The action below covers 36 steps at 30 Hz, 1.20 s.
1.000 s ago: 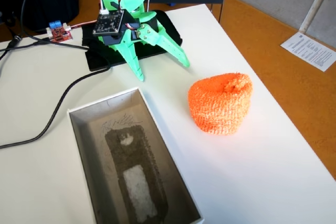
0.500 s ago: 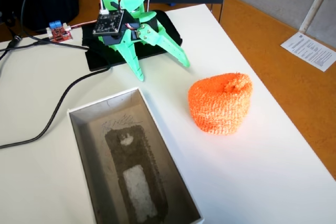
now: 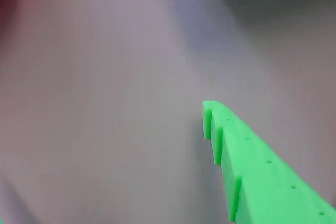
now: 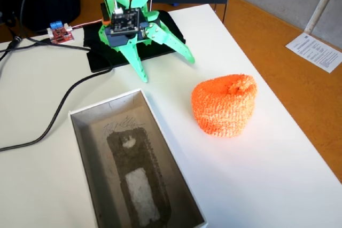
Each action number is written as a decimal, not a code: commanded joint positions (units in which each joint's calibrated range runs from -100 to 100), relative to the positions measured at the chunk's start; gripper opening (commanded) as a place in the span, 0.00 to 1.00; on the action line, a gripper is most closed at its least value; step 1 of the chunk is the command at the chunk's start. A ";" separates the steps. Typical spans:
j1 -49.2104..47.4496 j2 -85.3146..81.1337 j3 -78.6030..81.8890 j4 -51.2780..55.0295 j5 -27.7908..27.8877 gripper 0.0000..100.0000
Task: Remove orange objects from table
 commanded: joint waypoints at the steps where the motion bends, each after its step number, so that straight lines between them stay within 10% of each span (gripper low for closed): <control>1: 1.47 0.99 -7.70 -5.08 8.21 0.47; 22: -8.07 67.54 -44.72 -49.83 8.64 0.47; 36: -12.43 81.98 -46.08 -52.10 5.71 0.49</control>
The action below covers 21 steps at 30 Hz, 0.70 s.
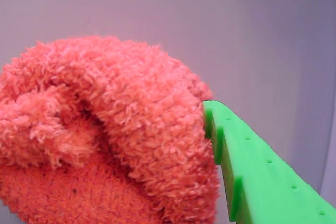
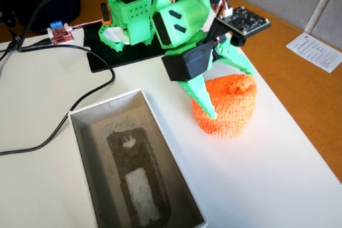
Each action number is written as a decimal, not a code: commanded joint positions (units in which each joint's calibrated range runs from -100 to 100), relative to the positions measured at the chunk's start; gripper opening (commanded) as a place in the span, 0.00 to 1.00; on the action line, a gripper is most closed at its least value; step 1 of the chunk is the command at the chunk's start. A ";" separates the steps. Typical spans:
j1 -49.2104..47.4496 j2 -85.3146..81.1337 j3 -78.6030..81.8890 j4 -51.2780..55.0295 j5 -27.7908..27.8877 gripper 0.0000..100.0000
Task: Remove orange objects from table
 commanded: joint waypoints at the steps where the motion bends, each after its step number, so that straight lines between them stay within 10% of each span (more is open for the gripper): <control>1: -0.46 2.55 -3.65 -1.03 -0.83 0.48; 7: 0.65 6.66 -4.13 -1.68 -0.54 0.44; 11: 1.24 7.25 -4.13 -3.55 -1.66 0.01; 21: 2.13 1.54 -4.23 -3.55 -0.15 0.00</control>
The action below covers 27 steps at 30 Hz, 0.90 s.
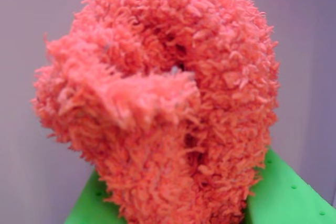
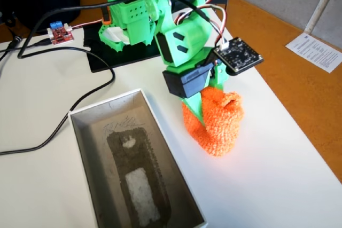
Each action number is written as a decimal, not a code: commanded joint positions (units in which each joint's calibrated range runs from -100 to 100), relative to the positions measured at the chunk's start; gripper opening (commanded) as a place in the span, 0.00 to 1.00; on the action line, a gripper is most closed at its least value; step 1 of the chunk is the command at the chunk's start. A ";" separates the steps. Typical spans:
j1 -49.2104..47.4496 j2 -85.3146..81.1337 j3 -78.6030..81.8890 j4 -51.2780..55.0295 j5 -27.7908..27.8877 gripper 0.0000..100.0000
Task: Remove orange objects from table
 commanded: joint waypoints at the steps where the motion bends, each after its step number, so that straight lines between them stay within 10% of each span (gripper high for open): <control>1: 0.65 -7.17 -2.45 -1.09 1.07 0.00; 16: 12.18 -44.77 0.36 3.29 0.24 0.00; 27: 37.03 -29.75 -4.77 -0.04 -2.15 0.00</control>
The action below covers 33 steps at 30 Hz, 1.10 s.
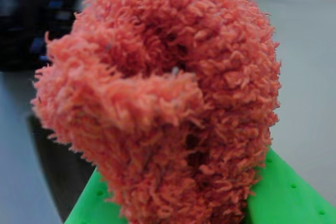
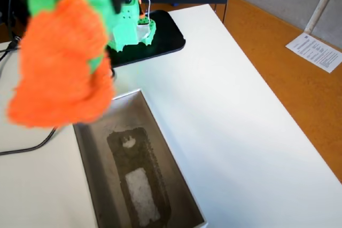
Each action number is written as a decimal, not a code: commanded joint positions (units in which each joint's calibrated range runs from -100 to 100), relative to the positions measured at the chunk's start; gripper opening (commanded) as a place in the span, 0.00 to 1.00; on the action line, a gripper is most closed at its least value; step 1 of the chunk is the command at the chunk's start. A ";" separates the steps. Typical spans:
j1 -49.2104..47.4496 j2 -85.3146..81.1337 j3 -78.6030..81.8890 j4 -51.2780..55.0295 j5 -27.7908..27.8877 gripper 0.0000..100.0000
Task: Remove orange objects from table
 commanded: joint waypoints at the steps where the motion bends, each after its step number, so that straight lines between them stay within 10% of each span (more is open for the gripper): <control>1: 3.28 6.08 -4.81 -6.26 -0.44 0.00; 33: -5.00 12.80 7.59 -17.61 2.83 0.00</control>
